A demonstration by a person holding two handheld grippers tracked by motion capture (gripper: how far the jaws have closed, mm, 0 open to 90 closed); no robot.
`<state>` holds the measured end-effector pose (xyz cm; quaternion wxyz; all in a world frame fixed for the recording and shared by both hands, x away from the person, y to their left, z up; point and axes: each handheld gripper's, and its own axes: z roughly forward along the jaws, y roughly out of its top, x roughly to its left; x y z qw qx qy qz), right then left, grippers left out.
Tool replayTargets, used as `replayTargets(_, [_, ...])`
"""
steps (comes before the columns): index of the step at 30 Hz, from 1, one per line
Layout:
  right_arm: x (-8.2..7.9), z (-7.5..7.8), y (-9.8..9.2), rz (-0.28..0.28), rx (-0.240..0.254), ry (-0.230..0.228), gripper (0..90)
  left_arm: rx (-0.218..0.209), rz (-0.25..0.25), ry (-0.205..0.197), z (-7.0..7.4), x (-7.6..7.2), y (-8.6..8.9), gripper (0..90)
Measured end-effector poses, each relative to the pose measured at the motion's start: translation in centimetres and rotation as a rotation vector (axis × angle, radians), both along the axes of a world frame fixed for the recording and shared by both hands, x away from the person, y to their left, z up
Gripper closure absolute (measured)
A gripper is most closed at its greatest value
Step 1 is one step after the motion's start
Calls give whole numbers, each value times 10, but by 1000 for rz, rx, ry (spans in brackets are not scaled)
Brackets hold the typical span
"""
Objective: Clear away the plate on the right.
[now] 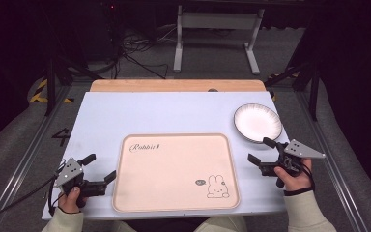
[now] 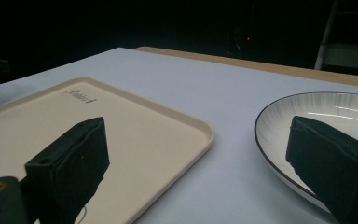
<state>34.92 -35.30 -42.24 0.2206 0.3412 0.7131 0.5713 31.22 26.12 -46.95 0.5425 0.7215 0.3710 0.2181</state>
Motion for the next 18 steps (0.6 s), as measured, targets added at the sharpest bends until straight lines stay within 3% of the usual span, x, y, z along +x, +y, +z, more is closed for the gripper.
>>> replayTargets(11, [1,2,-4,-5,3,3,41,2,0,0,0,0,0,4])
replayTargets(18, [6,9,-7,-34,-48,-24,61,0,2,-2,0,0,0,4])
